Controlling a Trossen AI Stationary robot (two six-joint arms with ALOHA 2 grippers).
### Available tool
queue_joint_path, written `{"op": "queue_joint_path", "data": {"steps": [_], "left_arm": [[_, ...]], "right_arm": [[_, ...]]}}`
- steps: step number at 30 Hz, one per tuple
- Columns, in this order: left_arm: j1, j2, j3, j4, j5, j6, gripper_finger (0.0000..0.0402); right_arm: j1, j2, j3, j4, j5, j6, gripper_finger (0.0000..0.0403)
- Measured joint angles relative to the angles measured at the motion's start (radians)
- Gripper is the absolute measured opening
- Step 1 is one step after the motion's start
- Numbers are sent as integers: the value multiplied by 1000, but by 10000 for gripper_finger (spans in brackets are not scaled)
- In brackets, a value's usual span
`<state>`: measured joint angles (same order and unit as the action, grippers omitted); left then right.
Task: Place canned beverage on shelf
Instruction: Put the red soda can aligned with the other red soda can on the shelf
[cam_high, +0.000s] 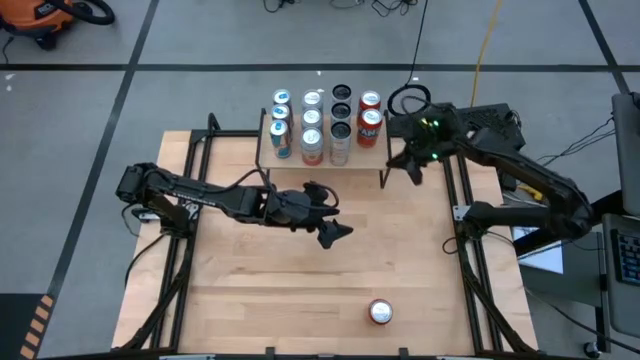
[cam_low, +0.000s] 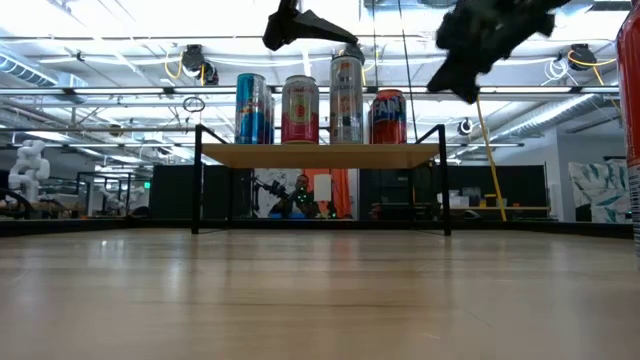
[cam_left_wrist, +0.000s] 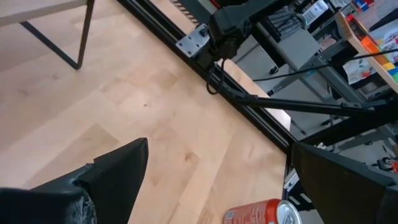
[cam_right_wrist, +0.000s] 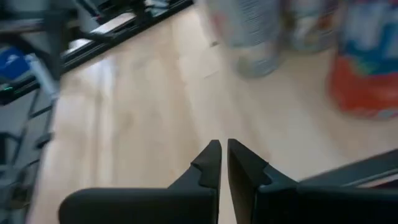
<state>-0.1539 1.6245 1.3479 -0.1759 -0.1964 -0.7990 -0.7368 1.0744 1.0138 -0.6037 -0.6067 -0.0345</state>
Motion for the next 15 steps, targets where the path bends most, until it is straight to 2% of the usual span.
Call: {"op": "queue_joint_path", "data": {"steps": [4, 8, 15], "left_arm": [[1, 0, 0, 0, -3, 3, 400], [0, 0, 0, 0, 19, 22, 400], [-29, 0, 0, 1, 41, 23, 400]], "right_arm": [[64, -102, 0, -83, -16, 73, 6], [155, -191, 0, -94, -26, 210, 6], [352, -273, 2, -99, -25, 412, 6]]}}
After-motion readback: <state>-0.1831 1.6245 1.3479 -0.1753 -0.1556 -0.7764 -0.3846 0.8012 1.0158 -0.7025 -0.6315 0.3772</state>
